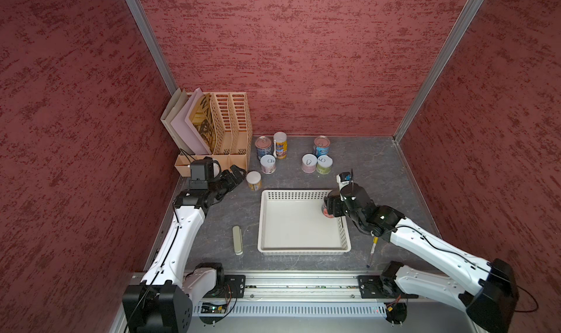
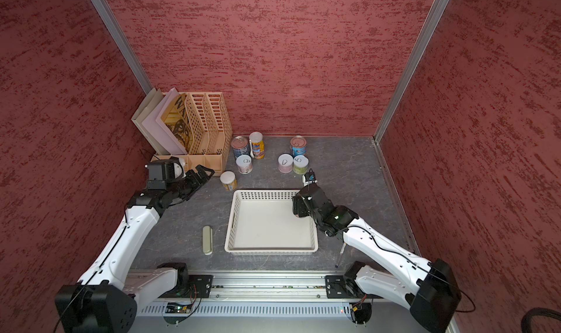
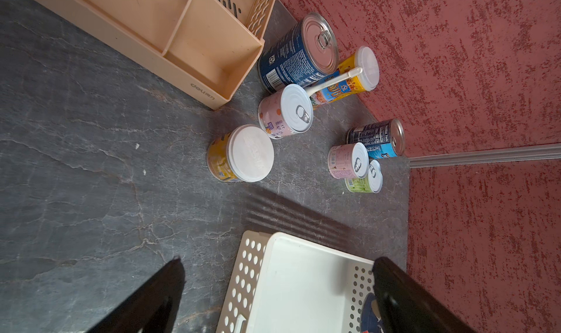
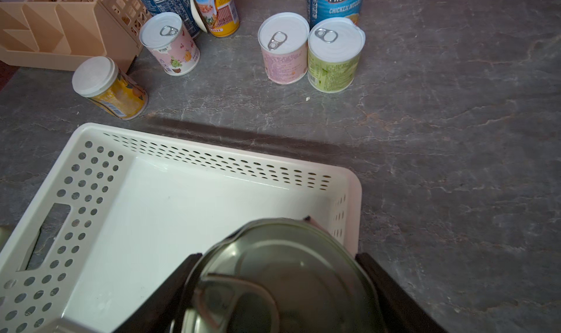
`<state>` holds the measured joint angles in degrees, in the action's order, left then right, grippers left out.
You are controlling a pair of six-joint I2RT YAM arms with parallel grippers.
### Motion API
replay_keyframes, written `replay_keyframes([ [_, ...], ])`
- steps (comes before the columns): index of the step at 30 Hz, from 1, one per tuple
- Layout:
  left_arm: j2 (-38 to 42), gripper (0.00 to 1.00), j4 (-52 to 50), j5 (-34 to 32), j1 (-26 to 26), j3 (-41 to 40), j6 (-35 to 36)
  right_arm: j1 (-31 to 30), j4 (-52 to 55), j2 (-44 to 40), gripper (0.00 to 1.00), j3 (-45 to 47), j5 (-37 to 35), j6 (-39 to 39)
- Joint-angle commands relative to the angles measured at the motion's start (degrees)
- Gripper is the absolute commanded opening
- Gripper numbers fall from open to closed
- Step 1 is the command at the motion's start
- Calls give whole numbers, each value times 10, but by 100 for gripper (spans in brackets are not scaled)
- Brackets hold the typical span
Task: Put the canned food in the basket
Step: Place the canned food in the basket.
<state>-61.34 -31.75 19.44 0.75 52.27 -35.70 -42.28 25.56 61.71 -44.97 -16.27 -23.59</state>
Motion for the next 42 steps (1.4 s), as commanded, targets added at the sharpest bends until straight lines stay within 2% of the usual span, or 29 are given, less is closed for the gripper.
replay_keyframes([
  [1,8,100,1,4,4,7,4,-2,-91,6,26,-11,-31,-2],
  [12,10,100,-1,10,4,9,4,1,-152,67,29,-1,-70,14],
  [20,16,100,-2,13,7,9,4,33,-168,140,30,-11,-28,-23],
  [26,15,100,-2,16,10,9,4,41,-150,165,31,-24,-43,-34],
  [28,15,100,-2,16,9,9,4,41,-147,167,36,-25,-49,-35],
  [34,15,100,-2,18,11,9,3,41,-128,181,65,-36,-66,-43],
  [42,15,100,-2,19,11,8,3,42,-104,201,86,-54,-77,-52],
])
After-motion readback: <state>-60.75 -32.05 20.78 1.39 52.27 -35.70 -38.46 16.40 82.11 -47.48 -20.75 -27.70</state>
